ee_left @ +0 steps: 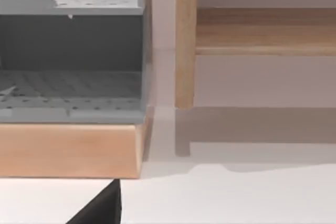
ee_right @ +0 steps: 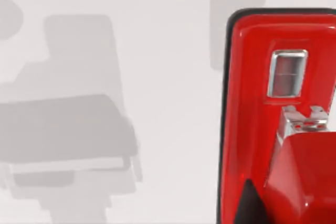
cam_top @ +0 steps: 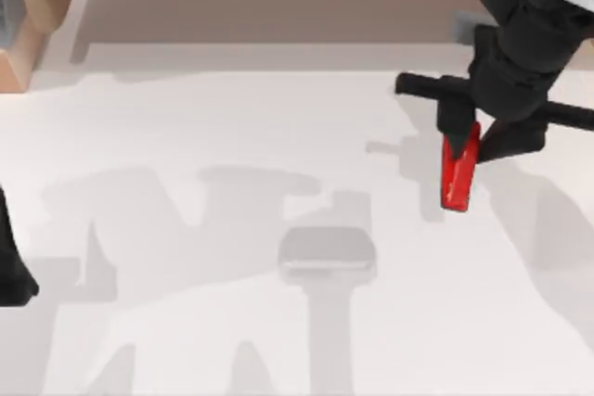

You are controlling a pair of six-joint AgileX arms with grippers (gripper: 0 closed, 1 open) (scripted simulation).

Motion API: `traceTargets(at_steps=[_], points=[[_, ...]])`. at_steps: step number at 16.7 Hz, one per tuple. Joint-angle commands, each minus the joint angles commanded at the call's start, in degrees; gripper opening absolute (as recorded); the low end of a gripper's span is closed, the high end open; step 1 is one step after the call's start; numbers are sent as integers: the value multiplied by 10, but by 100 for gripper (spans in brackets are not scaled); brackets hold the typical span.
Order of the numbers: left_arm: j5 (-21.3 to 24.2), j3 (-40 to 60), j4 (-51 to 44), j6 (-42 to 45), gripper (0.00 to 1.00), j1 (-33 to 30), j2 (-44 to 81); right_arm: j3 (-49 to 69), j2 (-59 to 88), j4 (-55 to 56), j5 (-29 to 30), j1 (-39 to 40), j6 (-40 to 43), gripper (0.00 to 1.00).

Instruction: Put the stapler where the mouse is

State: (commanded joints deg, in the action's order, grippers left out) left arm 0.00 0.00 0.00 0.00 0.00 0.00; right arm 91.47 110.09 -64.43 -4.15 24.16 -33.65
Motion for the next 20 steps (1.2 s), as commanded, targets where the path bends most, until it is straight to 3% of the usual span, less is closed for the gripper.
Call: traceTargets(at_steps=[5,9,20], points=[[0,0,0,0,100,0,0,-4,43,0,13,137,-86,0],[0,0,0,0,100,0,0,-13,66,1,22,197,-119,0],[0,0,0,0,100,0,0,-17,62,-4,26,202,-133,0]])
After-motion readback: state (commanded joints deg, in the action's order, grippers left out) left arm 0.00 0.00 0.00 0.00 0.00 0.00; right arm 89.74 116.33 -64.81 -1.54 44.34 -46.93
